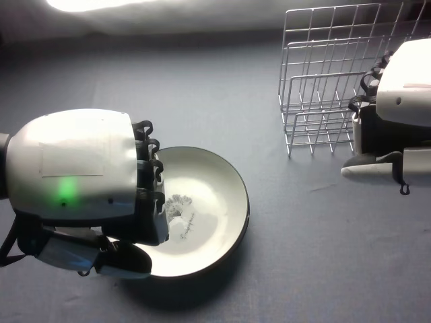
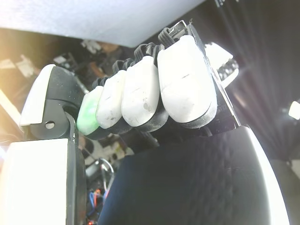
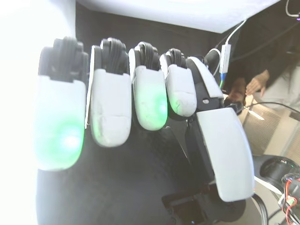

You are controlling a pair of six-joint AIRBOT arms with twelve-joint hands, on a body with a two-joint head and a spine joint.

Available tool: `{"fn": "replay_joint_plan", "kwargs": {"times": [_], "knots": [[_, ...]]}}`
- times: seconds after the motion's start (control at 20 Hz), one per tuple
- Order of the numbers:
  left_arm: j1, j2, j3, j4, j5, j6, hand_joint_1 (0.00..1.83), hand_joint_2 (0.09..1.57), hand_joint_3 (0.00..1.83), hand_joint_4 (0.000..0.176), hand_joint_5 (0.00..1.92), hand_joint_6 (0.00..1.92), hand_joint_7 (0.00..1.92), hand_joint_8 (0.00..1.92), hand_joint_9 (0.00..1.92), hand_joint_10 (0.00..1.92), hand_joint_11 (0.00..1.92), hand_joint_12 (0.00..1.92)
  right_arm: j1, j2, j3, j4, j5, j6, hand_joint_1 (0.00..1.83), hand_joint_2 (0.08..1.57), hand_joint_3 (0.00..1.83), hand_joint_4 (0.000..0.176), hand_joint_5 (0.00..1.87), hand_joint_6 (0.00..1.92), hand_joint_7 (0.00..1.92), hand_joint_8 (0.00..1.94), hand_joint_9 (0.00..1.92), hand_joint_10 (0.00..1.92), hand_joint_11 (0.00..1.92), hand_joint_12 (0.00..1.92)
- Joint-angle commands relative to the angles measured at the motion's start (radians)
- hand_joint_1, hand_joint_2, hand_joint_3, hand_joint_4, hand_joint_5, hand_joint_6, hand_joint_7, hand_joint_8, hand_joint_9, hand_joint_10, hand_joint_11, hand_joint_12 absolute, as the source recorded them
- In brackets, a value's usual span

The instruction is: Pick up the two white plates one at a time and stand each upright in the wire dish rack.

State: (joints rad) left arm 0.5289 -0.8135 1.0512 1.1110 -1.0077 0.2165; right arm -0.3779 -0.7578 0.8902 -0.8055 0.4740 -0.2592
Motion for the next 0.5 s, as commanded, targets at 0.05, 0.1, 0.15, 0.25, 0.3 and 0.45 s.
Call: {"fn": "replay_joint_plan", "kwargs": {"times": [0.05,0.1,0.15,0.25,0.3,0.45], "knots": [[-0.005,0.004,0.003,-0.069,-0.091,0.005,0.0,0.99,0.2,0.0,0.01,0.01,0.0,0.0,0.0,0.0,0.0,0.0,0.026,0.006,0.001,0.035,0.089,0.003,0.0,1.05,0.13,0.0,0.0,0.01,0.0,0.0,0.0,0.0,0.0,0.0],[-0.004,0.004,0.003,-0.068,-0.094,0.005,0.0,1.07,0.03,0.0,0.01,0.0,0.0,0.0,0.0,0.0,0.0,0.0,0.028,0.005,0.001,0.035,0.092,0.003,0.0,1.09,0.03,0.0,0.0,0.0,0.0,0.0,0.0,0.0,0.0,0.0],[-0.003,0.004,0.003,-0.067,-0.095,0.005,0.0,1.08,0.02,0.0,0.01,0.0,0.0,0.0,0.0,0.0,0.0,0.0,0.029,0.005,0.001,0.035,0.094,0.003,0.0,1.09,0.0,0.0,0.06,0.0,0.04,0.0,0.04,0.0,0.04,0.02],[0.003,0.005,0.006,-0.067,-0.097,0.005,0.0,1.08,0.02,0.0,0.0,0.0,0.0,0.0,0.0,0.0,0.0,0.0,0.029,0.005,0.001,0.035,0.094,0.003,0.0,1.13,0.02,0.0,0.0,0.0,0.0,0.0,0.0,0.0,0.0,0.0],[0.004,0.005,0.009,-0.067,-0.103,0.005,0.0,1.08,0.02,0.0,0.0,0.0,0.0,0.0,0.0,0.0,0.0,0.0,0.03,0.006,0.001,0.035,0.1,0.003,0.0,1.13,0.02,0.0,0.0,0.0,0.0,0.0,0.0,0.0,0.0,0.0],[0.01,0.005,0.023,-0.062,-0.119,0.004,0.0,1.09,0.02,0.0,0.0,0.0,0.0,0.0,0.0,0.0,0.0,0.0,0.035,0.009,0.001,0.035,0.104,0.003,0.0,1.15,0.02,0.0,0.0,0.0,0.0,0.0,0.0,0.0,0.0,0.0]]}}
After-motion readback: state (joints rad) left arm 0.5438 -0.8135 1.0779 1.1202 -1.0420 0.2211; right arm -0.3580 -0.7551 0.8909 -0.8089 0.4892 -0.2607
